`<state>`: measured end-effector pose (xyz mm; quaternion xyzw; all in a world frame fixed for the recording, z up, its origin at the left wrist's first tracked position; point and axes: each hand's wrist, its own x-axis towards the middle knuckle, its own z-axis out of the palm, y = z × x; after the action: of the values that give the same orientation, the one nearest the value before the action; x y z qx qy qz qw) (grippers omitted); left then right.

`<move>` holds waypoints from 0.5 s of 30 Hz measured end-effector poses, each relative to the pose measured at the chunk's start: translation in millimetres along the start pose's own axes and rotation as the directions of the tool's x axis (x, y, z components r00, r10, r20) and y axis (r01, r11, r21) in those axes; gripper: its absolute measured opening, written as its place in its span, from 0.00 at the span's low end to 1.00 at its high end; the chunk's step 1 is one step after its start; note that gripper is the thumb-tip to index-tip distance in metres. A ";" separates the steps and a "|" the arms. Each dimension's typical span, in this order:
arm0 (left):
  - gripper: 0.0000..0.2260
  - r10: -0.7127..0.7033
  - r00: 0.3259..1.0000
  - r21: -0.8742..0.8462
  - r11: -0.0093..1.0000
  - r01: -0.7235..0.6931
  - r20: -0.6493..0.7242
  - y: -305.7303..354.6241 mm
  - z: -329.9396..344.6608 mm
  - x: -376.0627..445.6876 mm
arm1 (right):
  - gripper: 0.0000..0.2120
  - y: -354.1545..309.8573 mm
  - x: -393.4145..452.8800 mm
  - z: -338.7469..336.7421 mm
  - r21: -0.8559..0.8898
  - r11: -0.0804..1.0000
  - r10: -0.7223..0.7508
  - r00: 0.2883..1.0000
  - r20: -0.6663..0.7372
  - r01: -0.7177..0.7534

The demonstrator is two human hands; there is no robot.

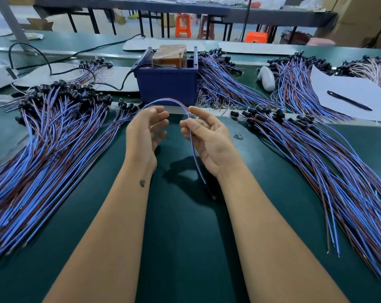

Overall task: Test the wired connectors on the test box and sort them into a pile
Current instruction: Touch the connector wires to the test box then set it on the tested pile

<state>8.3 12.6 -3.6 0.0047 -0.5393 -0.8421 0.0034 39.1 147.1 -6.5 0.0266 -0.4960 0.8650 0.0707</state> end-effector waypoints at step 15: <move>0.09 0.042 0.986 0.261 0.962 -0.083 0.161 -11.0 14.8 -7.8 | 0.03 7.1 -5.7 10.0 -0.490 0.871 0.031 0.999 -0.005 -0.030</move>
<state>16.0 30.7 -7.3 -0.0772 -0.6464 -0.7590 -0.0124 43.5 134.4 -8.2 0.0015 -0.6996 0.7120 0.0606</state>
